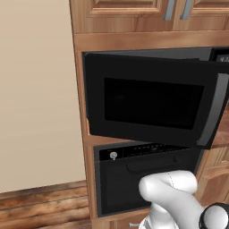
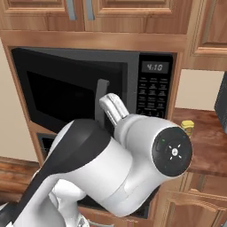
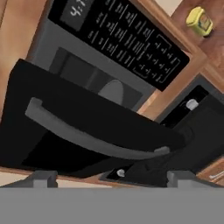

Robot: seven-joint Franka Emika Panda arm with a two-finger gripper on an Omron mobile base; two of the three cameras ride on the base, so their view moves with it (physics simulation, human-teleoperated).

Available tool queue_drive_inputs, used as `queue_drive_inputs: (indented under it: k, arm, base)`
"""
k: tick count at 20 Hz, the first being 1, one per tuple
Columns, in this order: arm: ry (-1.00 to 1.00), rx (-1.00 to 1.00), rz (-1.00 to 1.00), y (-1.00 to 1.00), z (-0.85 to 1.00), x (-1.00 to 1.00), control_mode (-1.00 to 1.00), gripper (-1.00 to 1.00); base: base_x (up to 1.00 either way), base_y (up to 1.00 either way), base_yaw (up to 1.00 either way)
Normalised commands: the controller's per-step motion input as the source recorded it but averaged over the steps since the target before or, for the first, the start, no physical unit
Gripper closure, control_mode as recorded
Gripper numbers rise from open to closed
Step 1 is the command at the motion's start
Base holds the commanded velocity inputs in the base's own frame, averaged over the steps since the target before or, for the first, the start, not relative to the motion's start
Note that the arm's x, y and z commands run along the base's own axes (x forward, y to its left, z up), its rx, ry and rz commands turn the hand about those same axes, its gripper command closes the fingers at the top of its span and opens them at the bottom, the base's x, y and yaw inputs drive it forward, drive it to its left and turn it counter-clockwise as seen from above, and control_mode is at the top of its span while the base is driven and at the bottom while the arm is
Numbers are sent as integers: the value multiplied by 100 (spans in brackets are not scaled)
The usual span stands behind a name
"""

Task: Open the microwave door.

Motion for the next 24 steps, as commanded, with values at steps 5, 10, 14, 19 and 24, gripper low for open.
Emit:
queue_drive_inputs:
  k: [5, 10, 14, 19, 24]
  arm:
    - [19, 36, 4, -14, -42, 0, -100, -100]
    - [5, 36, 0, -1, -37, 15, -100, -100]
    - [14, 40, 5, -8, -4, 36, -100, -100]
    - [14, 35, 9, -3, -1, 40, -100, -100]
    - [15, 14, 11, -8, -1, 41, -100, -100]
  base:
    - [0, 0, 0]
    - [0, 0, 0]
    - [0, 0, 0]
    - [0, 0, 0]
    - [0, 0, 0]
